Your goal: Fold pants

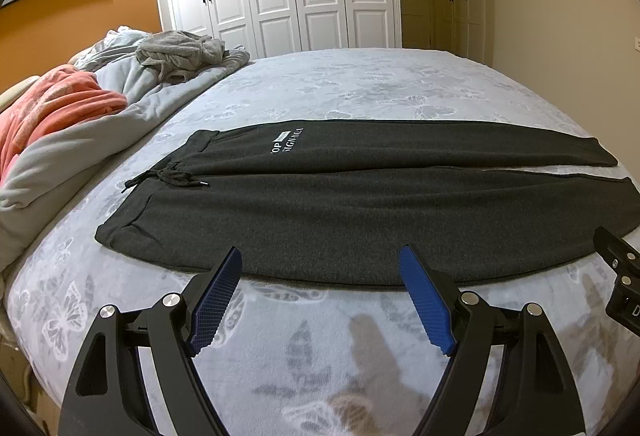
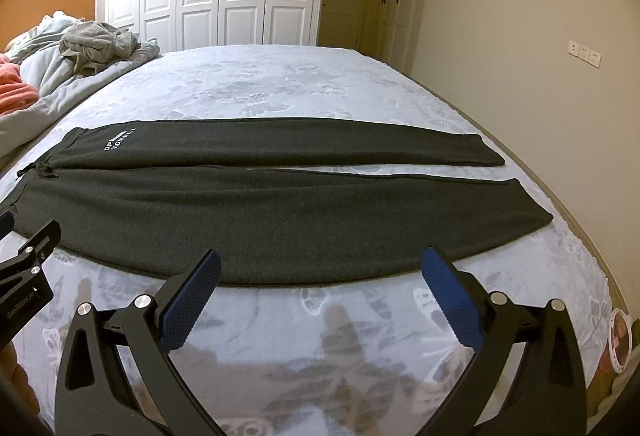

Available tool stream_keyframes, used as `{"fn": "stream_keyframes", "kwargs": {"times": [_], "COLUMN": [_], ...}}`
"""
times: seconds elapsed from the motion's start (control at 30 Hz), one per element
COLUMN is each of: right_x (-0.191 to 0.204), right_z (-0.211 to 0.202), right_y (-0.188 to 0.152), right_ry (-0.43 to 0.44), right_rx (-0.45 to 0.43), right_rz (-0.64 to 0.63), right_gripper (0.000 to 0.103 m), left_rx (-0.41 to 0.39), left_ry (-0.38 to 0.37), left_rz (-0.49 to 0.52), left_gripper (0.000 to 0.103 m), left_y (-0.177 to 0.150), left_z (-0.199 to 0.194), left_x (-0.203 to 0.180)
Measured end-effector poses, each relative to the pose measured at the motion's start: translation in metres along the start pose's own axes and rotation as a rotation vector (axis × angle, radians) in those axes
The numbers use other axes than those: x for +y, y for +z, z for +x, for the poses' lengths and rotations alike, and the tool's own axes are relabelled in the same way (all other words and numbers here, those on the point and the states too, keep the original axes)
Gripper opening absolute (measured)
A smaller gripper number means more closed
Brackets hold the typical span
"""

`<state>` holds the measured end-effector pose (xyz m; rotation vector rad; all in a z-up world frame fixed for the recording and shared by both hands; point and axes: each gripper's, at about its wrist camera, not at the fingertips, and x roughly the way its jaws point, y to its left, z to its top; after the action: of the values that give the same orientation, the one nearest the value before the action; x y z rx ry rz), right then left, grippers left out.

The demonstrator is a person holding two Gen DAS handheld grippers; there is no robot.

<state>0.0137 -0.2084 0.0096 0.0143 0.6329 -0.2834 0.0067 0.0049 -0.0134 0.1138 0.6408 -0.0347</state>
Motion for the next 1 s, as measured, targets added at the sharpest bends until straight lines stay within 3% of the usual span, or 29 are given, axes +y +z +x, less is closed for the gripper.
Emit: {"fn": "stream_keyframes", "kwargs": {"times": [1.0], "right_x": [0.006], "right_z": [-0.0004], "right_y": [-0.0015], "right_ry": [-0.002], "right_rx": [-0.002], "right_rz": [-0.006], "right_gripper": [0.098], "left_rx": [0.004], "left_ry": [0.002], "left_rz": [0.001], "left_gripper": [0.078], "left_y": [-0.0009], "left_z": [0.0001], "left_x": [0.0001]}}
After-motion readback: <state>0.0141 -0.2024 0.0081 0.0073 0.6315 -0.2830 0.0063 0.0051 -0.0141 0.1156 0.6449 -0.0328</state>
